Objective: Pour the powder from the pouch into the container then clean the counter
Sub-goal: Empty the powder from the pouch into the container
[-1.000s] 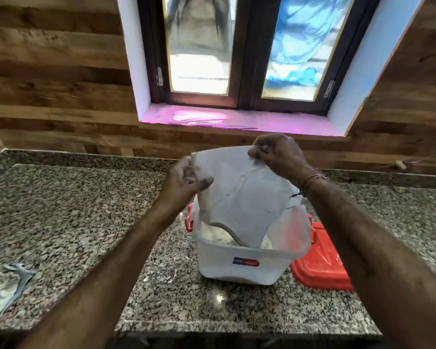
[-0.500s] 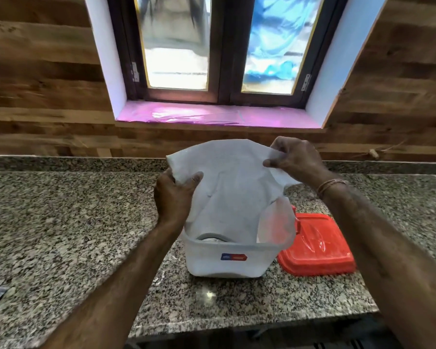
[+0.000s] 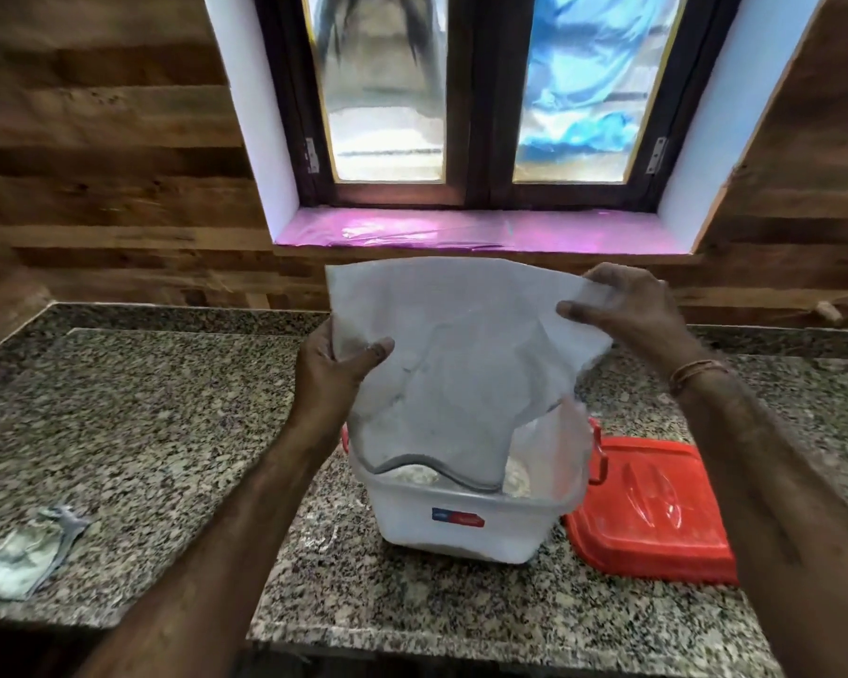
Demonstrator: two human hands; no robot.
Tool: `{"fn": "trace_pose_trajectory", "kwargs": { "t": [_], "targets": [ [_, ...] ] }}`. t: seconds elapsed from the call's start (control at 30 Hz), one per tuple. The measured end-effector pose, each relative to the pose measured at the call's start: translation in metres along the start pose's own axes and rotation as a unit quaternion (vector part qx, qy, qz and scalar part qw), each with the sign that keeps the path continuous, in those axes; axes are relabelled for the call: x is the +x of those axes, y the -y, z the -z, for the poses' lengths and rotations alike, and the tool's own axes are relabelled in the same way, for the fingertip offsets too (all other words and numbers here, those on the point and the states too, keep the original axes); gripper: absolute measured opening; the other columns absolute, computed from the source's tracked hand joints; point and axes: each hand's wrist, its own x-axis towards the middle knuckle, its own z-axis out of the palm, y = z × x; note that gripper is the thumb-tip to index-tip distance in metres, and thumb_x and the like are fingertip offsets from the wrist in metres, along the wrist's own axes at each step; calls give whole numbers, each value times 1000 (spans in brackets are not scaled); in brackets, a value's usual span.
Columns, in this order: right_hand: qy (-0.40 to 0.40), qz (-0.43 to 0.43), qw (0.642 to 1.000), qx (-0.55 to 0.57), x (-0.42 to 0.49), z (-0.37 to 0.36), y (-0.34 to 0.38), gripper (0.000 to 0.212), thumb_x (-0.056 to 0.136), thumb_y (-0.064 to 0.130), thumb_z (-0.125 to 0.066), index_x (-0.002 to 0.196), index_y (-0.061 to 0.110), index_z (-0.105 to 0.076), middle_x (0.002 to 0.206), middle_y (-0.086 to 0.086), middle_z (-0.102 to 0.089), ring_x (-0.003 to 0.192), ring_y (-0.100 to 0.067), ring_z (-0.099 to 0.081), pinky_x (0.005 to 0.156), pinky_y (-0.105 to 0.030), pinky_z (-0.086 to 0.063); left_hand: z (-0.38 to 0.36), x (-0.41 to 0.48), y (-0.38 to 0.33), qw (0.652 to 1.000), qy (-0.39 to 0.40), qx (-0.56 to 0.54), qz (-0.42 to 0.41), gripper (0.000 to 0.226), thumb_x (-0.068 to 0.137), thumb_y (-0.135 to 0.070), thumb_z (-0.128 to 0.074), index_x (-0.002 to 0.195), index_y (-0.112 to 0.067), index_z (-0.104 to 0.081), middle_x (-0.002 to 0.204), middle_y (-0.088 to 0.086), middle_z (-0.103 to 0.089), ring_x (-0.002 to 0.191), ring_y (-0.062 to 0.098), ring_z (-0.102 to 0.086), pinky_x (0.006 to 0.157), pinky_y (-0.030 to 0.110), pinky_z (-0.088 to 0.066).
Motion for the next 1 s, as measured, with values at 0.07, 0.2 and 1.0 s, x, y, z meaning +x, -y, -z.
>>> {"fn": "trace_pose_trajectory", "kwargs": {
  "t": [0.07, 0.2, 1.0],
  "targets": [
    [0, -43, 988, 151, -8, 6, -16, 53, 78, 38, -85, 122, 17, -64, 111, -6, -68, 94, -15, -66, 74, -29, -53, -2, -3, 2, 1000, -26, -16, 8, 39, 85, -4, -79, 122, -7, -69, 112, 9, -79, 101, 31, -76, 76, 39, -64],
    [95, -100, 899, 416, -29, -23, -49, 48, 82, 21, -77, 126, 15, -60, 112, 0, -76, 90, -12, -72, 70, -28, -56, -20, -14, -3, 997, -65, -30, -14, 27, 87, -5, -78, 112, -14, -72, 103, 5, -80, 93, 23, -78, 70, 34, -63],
    [-14, -98, 893, 439, -32, -68, -79, 10, 82, -4, -71, 91, -2, -67, 80, -12, -70, 72, -24, -53, 63, -35, -44, -15, -40, 44, 992, -115, 3, 54, 45, 82, -9, -82, 120, -27, -67, 112, 8, -78, 94, 19, -77, 76, 30, -63]
  ]
}}
